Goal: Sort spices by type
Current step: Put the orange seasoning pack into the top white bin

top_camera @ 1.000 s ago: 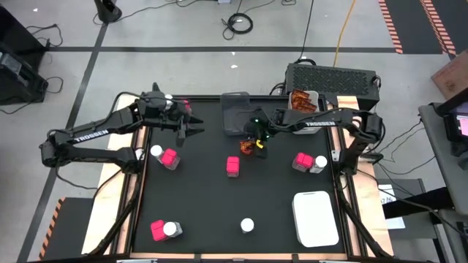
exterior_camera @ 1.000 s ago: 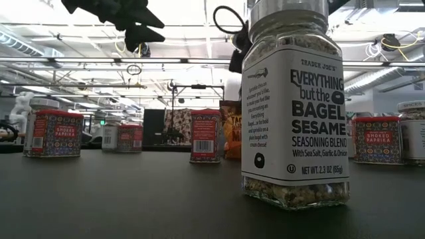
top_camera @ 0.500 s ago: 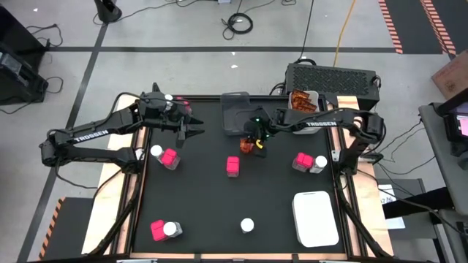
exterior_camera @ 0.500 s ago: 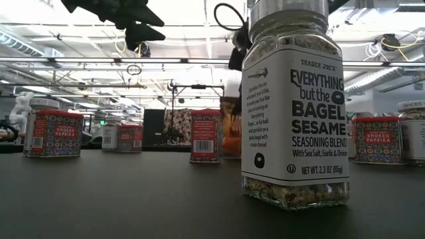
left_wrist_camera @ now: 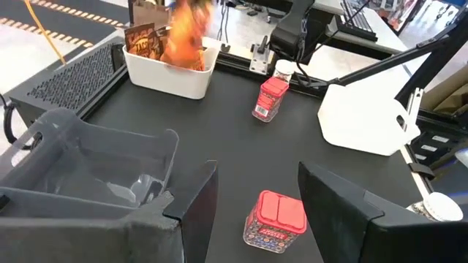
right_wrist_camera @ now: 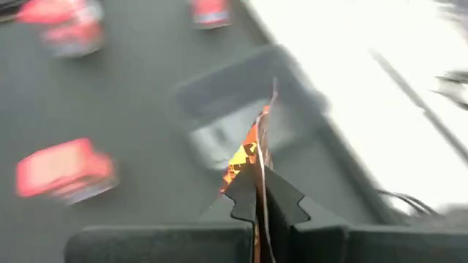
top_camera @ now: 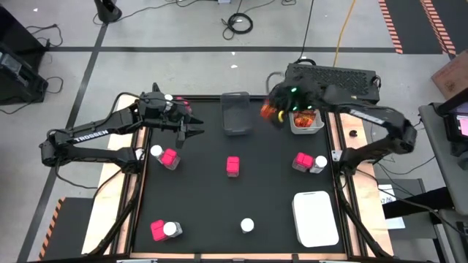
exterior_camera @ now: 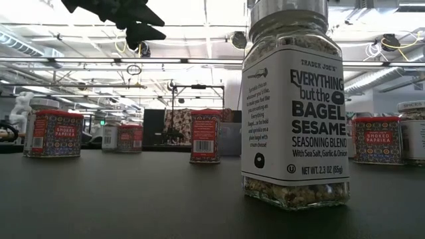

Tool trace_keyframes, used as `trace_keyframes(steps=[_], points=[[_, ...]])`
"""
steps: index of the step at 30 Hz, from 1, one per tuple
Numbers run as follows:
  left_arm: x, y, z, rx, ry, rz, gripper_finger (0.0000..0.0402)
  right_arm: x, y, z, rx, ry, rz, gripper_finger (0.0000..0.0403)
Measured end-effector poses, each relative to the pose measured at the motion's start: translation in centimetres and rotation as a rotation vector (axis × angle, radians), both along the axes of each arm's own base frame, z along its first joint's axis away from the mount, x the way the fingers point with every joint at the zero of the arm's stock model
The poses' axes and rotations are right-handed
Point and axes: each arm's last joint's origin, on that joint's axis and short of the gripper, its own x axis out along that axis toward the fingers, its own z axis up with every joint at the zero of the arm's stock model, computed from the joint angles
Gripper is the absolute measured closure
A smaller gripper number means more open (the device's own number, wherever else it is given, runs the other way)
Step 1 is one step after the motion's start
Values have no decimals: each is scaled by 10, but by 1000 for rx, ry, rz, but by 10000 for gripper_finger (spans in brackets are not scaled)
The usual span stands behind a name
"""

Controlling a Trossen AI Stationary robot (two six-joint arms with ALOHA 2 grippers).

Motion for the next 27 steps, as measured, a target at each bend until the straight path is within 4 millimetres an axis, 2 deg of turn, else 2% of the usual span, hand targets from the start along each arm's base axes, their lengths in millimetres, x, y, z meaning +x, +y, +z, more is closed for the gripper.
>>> trace_keyframes(steps=[5, 9, 12, 21, 27], points=[[0, 0, 0, 17, 0, -5, 207, -38, -10, 24, -91, -40, -283, 402], [0, 0, 0, 13, -1, -3, 207, -61, -23, 30, -145, -13, -454, 403], [0, 0, 0, 12, -1, -3, 207, -73, -36, 30, -164, 8, -521, 403], [0, 0, 0, -15, -2, 7, 207, -99, -86, 13, -150, 112, -761, 403], [0, 0, 0, -37, -2, 22, 207, -104, -117, -17, -85, 147, -806, 402]])
